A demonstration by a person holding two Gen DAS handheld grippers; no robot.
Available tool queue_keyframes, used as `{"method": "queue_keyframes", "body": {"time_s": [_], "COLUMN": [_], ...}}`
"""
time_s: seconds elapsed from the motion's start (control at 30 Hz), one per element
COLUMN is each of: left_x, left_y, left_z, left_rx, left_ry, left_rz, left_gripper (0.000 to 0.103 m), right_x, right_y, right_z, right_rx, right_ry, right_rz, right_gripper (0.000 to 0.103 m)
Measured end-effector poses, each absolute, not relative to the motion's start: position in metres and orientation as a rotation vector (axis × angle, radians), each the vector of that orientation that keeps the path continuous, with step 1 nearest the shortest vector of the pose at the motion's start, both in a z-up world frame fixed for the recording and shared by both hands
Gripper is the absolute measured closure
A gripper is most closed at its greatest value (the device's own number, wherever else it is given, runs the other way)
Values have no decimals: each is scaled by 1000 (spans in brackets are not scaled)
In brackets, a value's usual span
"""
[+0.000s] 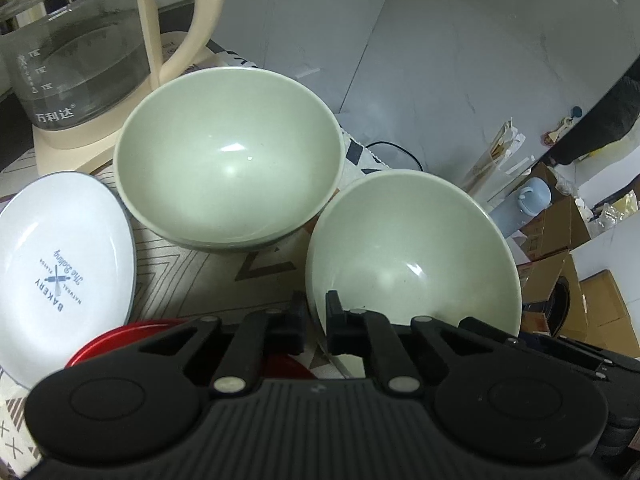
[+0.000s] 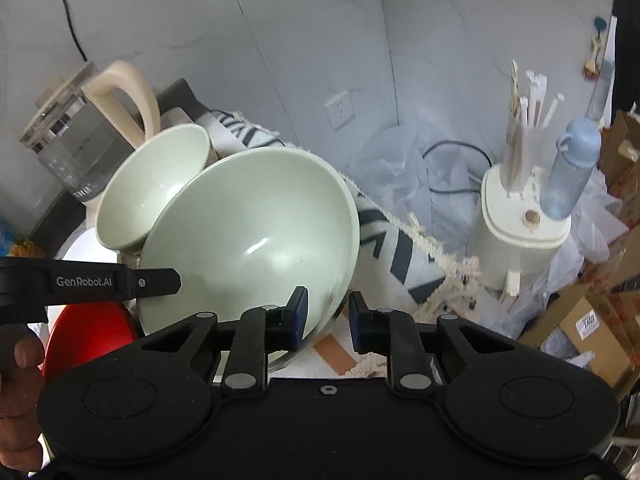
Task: Organize plates and bowls
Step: 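Close both tools on the rim of the large pale green bowl, then lift the large pale green bowl and carry it over the red bowl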
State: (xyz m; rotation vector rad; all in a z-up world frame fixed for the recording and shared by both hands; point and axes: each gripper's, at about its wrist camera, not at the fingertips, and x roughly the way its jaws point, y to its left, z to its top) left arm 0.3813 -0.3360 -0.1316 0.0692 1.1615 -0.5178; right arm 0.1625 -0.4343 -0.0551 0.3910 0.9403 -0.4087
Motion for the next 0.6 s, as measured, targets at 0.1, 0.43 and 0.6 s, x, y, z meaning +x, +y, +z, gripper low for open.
{"method": "queue_keyframes", "body": {"time_s": [0.1, 0.43, 0.6], "left_x": [377, 360, 348], "left_y": [-335, -333, -325], "left_z": [-127, -98, -81], "left_rx": [63, 45, 19], "left_ry": [1150, 1078, 1060], "left_rz": [-505, -474, -423], "left_gripper": [95, 95, 95], "right_x": [161, 155, 153], "right_y": [-435, -437, -429], "right_z": [-47, -20, -6], "right_rx": [387, 360, 342], "right_ry": [921, 837, 817], "right_rz": [-405, -338, -291], "right_gripper": [81, 81, 81]}}
